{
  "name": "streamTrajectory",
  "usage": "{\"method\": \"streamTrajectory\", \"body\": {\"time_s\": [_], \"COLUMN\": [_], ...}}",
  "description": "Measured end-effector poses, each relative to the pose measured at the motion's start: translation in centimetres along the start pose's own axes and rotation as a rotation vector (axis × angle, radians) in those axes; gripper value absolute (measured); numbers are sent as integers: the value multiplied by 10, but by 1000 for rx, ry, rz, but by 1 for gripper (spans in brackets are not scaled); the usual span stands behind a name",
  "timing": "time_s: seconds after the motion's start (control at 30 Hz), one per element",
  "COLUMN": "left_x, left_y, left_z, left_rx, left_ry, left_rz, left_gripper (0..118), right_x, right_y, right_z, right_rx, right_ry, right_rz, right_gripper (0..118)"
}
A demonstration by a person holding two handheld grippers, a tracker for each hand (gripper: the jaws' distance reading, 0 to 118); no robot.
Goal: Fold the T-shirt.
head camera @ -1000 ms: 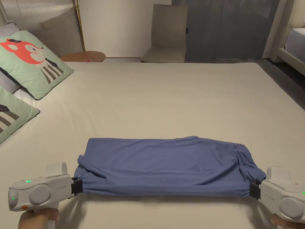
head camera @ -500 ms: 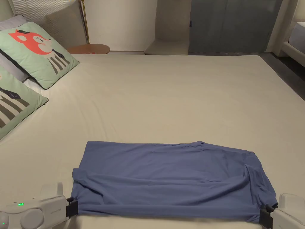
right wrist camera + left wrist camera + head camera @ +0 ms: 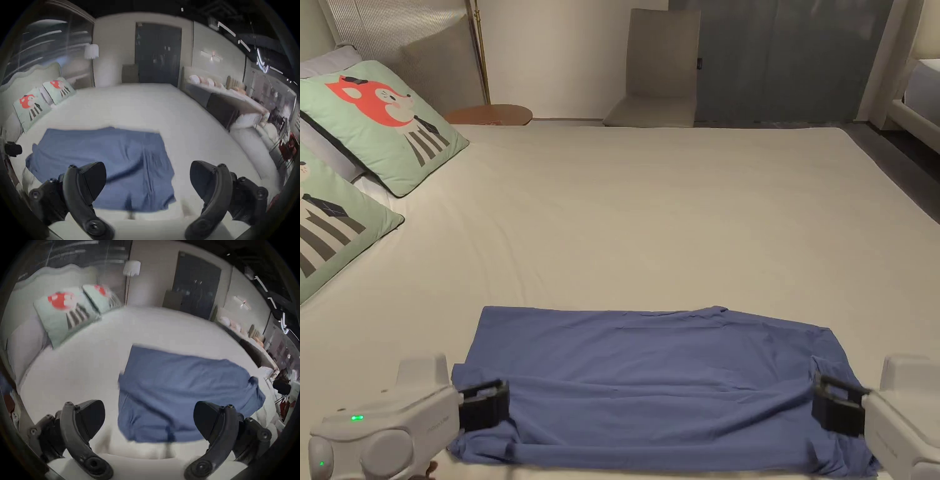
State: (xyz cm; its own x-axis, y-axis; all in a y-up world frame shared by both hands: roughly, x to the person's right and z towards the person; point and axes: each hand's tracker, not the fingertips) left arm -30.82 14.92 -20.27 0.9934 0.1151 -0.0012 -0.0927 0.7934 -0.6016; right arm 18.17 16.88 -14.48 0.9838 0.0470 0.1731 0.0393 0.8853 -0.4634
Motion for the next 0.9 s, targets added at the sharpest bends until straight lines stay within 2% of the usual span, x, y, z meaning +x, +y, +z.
{"method": "streamTrajectory", "body": {"time_s": [0.17,0.3,0.37,0.4,0.47,0.5,0.53,0.57,0.6,0.8,0.9], "left_x": [42,66,74,77,81,83,84,85,86,80,71], "left_y": [38,51,53,52,51,52,52,52,51,64,79], "left_z": [38,56,60,61,61,59,56,53,50,24,1], "left_rx": [316,484,530,543,551,549,544,530,521,448,350], "left_ry": [-8,-34,-45,-54,-57,-58,-69,-80,-94,-85,-82], "left_rz": [-82,-98,-97,-102,-96,-97,-98,-100,-99,-118,-114], "left_gripper": [109,107,103,95,57,29,1,0,0,0,0], "right_x": [-27,-42,-49,-51,-56,-58,-60,-61,-63,-65,-58], "right_y": [49,66,69,71,72,72,73,73,73,79,84], "right_z": [26,33,34,35,35,34,32,30,28,21,4], "right_rx": [191,293,319,339,353,362,367,374,380,377,369], "right_ry": [27,47,41,48,57,57,57,55,50,61,69], "right_rz": [21,5,6,5,6,7,11,15,24,23,25], "right_gripper": [109,109,107,104,83,68,37,12,1,1,1]}}
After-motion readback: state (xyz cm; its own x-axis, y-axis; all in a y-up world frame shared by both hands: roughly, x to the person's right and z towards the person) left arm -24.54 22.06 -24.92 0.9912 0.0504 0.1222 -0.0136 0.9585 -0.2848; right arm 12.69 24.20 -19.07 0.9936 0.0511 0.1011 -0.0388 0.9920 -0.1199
